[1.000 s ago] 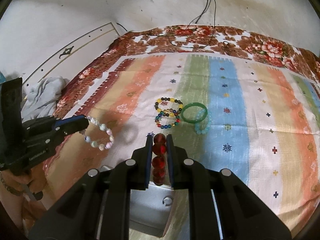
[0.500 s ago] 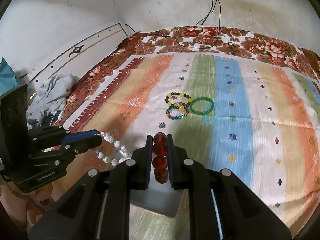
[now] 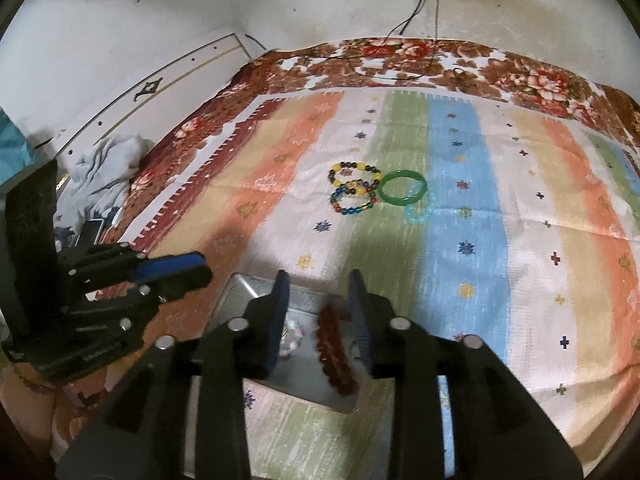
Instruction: Organize jewelry
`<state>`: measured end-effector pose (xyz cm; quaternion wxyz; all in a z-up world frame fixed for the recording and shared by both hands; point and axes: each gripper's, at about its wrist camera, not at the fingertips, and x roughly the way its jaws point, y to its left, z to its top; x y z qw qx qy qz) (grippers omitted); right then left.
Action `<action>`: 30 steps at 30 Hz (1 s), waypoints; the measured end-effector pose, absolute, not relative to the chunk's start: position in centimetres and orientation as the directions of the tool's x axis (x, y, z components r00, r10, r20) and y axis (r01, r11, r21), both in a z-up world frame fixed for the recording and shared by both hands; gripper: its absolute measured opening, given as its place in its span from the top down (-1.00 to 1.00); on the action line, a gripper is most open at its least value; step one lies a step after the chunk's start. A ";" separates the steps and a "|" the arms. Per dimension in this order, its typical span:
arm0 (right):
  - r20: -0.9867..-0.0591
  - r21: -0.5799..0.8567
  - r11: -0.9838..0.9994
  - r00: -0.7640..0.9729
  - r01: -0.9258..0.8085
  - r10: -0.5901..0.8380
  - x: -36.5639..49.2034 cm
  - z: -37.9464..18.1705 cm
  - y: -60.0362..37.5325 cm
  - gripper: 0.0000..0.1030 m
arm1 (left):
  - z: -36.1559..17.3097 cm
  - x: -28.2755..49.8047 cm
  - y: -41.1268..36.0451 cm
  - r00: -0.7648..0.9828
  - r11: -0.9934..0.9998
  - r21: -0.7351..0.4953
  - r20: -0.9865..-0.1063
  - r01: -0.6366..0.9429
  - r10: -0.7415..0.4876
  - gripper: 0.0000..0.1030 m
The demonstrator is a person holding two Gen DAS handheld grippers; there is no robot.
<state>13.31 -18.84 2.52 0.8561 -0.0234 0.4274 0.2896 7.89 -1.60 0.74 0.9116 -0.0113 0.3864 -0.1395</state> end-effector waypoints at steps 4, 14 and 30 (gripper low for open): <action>-0.757 0.191 0.844 0.473 -0.501 0.451 13.8 2.2 -18.7 0.06 | 0.5 8.7 -0.3 0.671 0.971 -0.127 -0.705 0.200 -0.230 0.42; -0.764 0.136 0.880 0.518 -0.455 0.386 15.6 2.2 -19.5 -0.46 | -0.1 11.5 0.6 0.682 0.983 -0.104 -0.709 0.150 -0.179 -0.12; -0.801 0.072 0.906 0.517 -0.416 0.301 21.4 2.3 -18.3 -0.63 | -1.3 15.7 2.2 0.678 0.991 -0.087 -0.723 0.102 -0.133 -0.53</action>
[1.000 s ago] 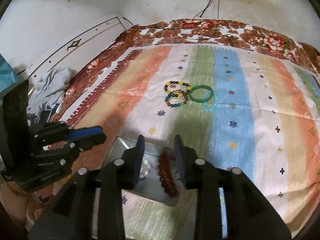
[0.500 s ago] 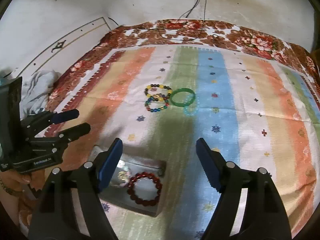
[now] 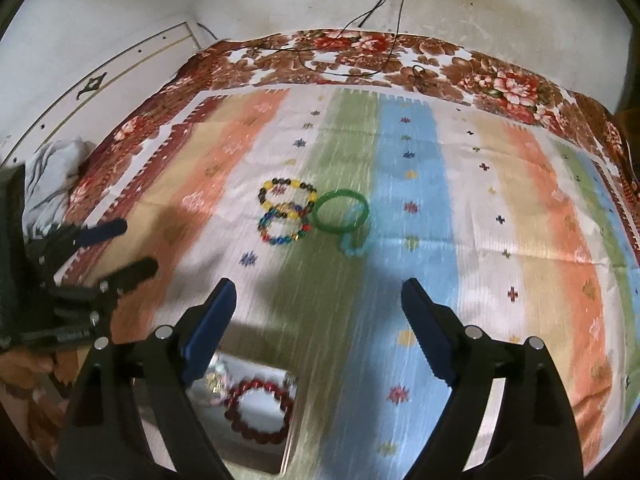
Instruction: Organize jewelry
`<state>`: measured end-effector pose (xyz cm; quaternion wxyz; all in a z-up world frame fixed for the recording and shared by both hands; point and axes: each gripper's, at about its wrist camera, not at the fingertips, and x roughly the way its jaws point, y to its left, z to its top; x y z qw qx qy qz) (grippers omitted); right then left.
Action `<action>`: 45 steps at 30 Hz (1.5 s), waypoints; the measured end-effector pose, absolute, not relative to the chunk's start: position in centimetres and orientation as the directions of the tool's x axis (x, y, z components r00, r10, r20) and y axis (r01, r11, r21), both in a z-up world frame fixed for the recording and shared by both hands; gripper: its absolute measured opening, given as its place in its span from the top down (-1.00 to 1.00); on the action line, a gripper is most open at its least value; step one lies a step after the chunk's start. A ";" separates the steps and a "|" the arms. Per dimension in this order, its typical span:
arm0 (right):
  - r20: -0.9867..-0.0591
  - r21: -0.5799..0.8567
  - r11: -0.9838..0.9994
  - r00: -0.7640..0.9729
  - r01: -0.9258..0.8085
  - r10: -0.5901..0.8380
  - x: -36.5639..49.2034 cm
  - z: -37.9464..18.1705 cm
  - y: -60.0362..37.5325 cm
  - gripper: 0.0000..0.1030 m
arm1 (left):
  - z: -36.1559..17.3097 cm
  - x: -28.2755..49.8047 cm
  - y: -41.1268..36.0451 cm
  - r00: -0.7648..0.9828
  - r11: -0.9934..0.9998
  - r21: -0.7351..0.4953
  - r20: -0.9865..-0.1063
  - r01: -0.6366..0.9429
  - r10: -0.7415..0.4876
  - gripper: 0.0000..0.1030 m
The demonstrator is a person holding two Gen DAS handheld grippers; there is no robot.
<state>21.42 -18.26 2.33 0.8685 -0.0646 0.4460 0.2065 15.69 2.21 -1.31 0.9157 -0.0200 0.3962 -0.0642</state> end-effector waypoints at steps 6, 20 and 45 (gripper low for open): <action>-0.810 0.111 0.930 0.510 -0.351 0.289 24.8 1.2 -17.7 -0.63 | -2.3 17.1 1.9 0.662 0.991 -0.069 -0.738 0.119 -0.131 -0.53; -0.831 0.030 0.924 0.504 -0.381 0.235 26.4 -3.0 -18.9 -0.75 | -3.8 20.1 2.1 0.644 0.989 -0.066 -0.752 0.136 -0.139 -0.62; -0.860 -0.049 0.926 0.487 -0.375 0.152 32.0 -7.0 -18.4 -0.81 | -7.6 25.8 2.2 0.600 0.989 -0.069 -0.789 0.129 -0.133 -0.62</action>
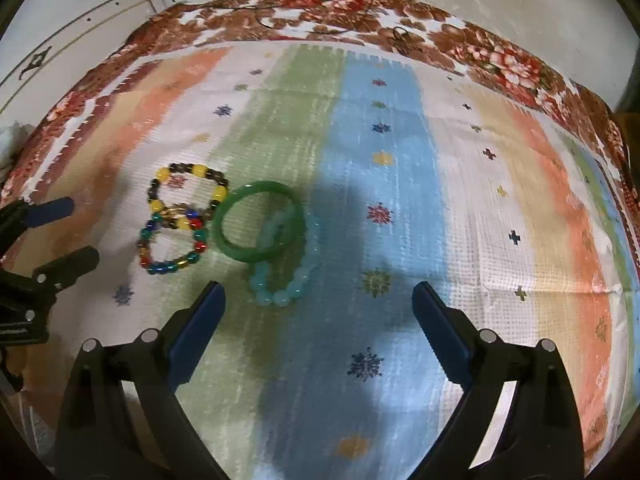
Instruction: Organize jewelry
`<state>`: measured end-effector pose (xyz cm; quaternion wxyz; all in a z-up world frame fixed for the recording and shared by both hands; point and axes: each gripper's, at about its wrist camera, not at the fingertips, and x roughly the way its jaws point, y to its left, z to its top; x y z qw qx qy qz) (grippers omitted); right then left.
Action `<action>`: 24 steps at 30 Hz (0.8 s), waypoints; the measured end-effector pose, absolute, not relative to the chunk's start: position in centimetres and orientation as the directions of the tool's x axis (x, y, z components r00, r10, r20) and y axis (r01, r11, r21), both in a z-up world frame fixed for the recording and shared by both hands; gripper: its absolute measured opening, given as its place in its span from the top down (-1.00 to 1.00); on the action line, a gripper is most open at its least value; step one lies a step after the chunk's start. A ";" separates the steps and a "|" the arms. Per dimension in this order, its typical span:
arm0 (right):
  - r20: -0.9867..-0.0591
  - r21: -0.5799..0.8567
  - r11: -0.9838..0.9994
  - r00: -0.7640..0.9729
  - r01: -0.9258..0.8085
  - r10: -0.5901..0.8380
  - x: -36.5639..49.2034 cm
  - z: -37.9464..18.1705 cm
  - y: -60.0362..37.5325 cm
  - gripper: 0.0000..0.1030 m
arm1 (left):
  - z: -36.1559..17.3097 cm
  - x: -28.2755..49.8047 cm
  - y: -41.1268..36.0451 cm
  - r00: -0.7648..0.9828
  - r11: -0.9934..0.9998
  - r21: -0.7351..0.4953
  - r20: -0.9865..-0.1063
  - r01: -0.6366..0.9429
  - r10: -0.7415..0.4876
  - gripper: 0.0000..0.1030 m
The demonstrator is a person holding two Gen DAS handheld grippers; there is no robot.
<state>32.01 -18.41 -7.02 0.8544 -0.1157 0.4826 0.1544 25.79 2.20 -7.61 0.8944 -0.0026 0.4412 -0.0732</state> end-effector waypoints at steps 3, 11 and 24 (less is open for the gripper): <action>-0.865 -0.064 0.928 0.485 -0.367 0.132 32.4 -7.8 -18.4 -0.81 | -8.1 26.5 2.1 0.591 0.989 -0.075 -0.795 0.127 -0.137 -0.62; -0.869 -0.077 0.934 0.483 -0.349 0.108 34.0 -9.2 -18.6 -0.78 | -9.3 28.1 1.8 0.567 0.985 -0.087 -0.809 0.146 -0.156 -0.60; -0.899 -0.015 0.943 0.417 -0.333 0.133 35.5 -11.2 -18.6 -0.52 | -10.9 29.4 1.5 0.537 0.980 -0.095 -0.826 0.173 -0.174 -0.37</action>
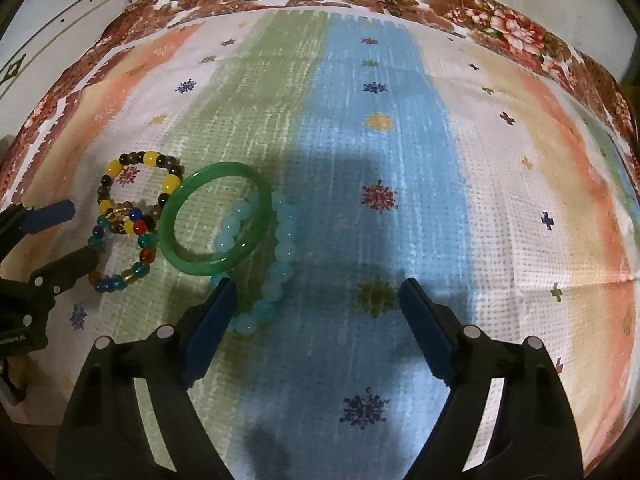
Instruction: Organize jewelry
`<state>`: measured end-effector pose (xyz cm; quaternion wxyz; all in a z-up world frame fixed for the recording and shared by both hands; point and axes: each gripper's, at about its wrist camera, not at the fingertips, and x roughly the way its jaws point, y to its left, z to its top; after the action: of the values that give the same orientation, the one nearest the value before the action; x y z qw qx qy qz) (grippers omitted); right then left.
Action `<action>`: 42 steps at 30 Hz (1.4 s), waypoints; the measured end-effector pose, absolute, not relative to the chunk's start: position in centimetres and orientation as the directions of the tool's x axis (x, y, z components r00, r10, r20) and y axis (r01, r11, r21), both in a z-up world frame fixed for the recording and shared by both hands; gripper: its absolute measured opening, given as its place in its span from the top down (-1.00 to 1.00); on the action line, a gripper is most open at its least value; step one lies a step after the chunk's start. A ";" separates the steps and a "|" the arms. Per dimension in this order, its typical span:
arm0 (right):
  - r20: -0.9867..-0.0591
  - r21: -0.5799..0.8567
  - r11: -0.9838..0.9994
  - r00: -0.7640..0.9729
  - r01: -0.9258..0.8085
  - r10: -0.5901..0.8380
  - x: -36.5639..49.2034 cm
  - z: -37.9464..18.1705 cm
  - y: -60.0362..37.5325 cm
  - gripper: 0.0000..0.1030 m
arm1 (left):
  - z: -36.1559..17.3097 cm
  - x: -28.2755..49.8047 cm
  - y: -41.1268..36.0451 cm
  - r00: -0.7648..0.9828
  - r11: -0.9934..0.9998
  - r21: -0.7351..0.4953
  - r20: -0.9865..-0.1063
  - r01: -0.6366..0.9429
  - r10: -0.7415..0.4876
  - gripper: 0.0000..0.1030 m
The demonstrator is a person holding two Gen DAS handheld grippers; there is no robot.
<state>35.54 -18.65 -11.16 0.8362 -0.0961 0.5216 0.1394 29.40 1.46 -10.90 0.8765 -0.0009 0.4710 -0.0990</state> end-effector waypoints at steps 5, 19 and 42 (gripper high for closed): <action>-0.904 -0.003 0.950 0.406 -0.312 0.130 35.9 -11.5 -19.0 -0.37 | -11.2 29.2 0.9 0.529 0.974 -0.087 -0.828 0.208 -0.187 -0.23; -0.911 0.044 0.922 0.363 -0.385 0.195 35.4 -11.3 -18.0 0.75 | -11.4 29.2 0.6 0.523 0.977 -0.054 -0.838 0.209 -0.158 0.82; -0.862 0.114 0.911 0.416 -0.397 0.289 31.0 -4.2 -19.1 0.75 | -5.5 24.3 2.2 0.616 0.987 -0.062 -0.774 0.151 -0.143 0.82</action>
<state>31.00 -19.13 -4.20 0.8398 -0.0538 0.5000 0.2043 24.32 2.15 -5.54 0.8990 0.0047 0.4303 -0.0817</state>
